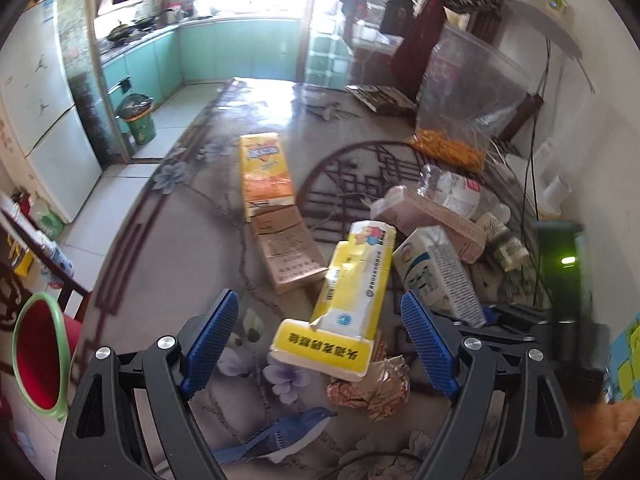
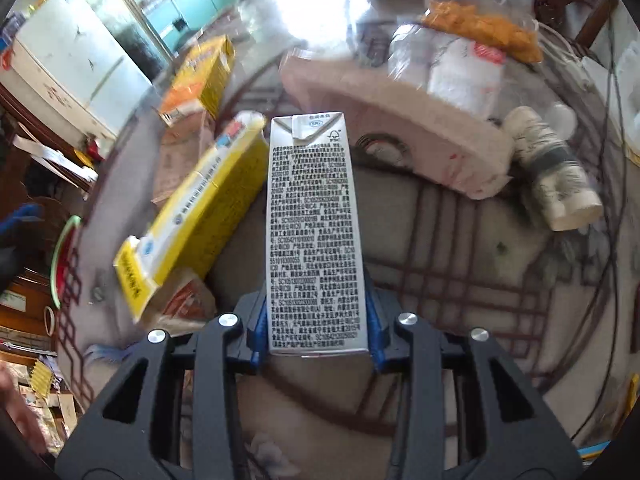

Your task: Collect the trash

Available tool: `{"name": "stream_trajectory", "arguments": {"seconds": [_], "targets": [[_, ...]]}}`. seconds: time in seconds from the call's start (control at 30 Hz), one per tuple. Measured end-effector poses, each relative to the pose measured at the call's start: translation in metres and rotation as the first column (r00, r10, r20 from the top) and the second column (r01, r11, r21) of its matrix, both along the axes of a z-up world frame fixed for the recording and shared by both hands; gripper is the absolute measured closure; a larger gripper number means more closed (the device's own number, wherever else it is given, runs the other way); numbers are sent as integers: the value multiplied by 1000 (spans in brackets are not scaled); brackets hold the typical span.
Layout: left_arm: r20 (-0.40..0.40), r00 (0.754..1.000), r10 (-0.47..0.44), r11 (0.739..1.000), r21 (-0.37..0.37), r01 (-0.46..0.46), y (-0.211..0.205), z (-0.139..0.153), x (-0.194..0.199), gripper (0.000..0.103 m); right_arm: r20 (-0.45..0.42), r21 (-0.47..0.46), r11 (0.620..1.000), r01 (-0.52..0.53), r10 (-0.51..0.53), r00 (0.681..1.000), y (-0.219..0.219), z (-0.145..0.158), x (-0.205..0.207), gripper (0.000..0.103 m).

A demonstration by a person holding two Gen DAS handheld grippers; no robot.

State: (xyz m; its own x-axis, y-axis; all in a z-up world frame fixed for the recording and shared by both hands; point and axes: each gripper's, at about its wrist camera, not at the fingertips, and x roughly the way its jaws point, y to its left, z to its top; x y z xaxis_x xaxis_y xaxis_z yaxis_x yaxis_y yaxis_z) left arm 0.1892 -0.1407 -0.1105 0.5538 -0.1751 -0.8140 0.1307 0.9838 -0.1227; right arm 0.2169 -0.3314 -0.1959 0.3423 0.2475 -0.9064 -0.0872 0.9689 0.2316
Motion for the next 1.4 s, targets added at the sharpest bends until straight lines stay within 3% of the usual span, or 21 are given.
{"name": "stream_trajectory", "arguments": {"seconds": [0.2, 0.43, 0.5, 0.57, 0.6, 0.83, 0.87, 0.97, 1.4], "targets": [[-86, 993, -83, 995, 42, 87, -32, -36, 36, 24, 50, 46, 998, 49, -51, 997, -30, 28, -26, 66], [-185, 980, -68, 995, 60, 80, -39, -67, 58, 25, 44, 70, 992, 103, -106, 993, -50, 38, -40, 66], [-200, 978, -64, 995, 61, 78, -38, -71, 58, 36, 49, 76, 991, 106, -110, 993, -48, 39, -39, 66], [-222, 973, -67, 995, 52, 80, -37, -74, 60, 60, 54, 82, 991, 104, -109, 993, -45, 40, -40, 66], [-233, 970, -70, 996, 43, 82, -35, -75, 60, 61, 56, 85, 991, 102, -107, 993, -43, 41, -39, 66], [-173, 984, -39, 999, -10, 38, -15, -50, 48, 71, 95, 101, 991, 88, -97, 991, -35, 55, -38, 66], [-161, 986, -35, 999, -20, 32, -13, -45, 45, 78, 105, 105, 991, 87, -98, 990, -35, 59, -38, 66], [-128, 992, -25, 999, -50, 19, -4, -28, 36, 86, 128, 110, 990, 84, -98, 987, -33, 69, -38, 66], [-11, 1000, 16, 993, -120, -17, 28, 22, -6, 89, 212, 120, 992, 29, -54, 976, -9, 102, -42, 66]]}}
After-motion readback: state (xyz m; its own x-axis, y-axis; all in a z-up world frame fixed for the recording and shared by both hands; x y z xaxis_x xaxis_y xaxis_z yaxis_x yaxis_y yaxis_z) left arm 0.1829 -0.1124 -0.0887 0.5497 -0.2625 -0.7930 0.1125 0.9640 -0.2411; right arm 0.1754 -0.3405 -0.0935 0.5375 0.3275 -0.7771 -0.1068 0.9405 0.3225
